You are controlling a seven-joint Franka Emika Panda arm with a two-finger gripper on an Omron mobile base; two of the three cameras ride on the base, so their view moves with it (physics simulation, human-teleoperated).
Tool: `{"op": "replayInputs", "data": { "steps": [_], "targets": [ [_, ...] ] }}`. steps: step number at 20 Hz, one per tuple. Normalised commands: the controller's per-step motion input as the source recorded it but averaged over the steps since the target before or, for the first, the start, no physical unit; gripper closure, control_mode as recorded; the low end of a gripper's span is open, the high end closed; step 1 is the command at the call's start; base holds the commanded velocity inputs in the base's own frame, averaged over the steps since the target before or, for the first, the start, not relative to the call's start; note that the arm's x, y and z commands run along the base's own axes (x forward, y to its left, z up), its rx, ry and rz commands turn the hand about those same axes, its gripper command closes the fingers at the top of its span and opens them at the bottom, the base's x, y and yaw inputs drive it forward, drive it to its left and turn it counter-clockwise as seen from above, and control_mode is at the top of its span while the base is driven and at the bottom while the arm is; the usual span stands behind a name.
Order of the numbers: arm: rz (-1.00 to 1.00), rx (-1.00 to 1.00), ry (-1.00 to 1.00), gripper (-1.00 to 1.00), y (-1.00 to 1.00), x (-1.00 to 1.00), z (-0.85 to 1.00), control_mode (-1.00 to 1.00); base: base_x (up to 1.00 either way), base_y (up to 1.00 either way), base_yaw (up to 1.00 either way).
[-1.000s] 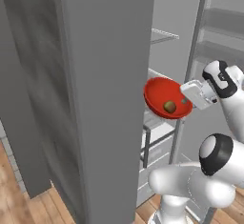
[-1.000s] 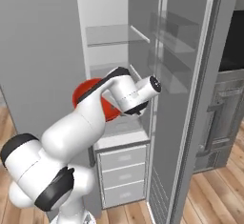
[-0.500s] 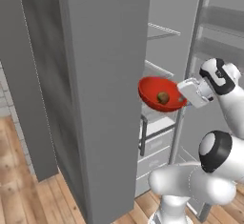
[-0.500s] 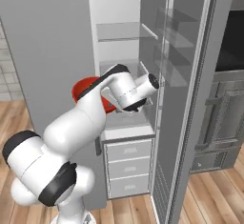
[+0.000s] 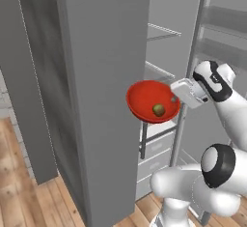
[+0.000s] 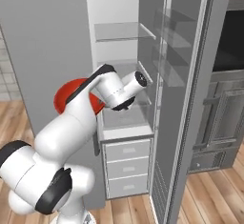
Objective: Move the mug from next to the sink to the open cabinet. Then, move the bowl with the apple to the fridge to clear the area for faucet cleaning.
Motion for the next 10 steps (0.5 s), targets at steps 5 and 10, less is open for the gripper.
{"op": "replayInputs", "data": {
  "steps": [5,10],
  "targets": [
    [0.00,0.00,0.00,1.00,0.00,0.00,0.00,1.00,0.05,-0.33,-0.22],
    [0.00,0.00,0.00,1.00,0.00,0.00,0.00,1.00,0.01,-0.13,-0.19]
  ]
}}
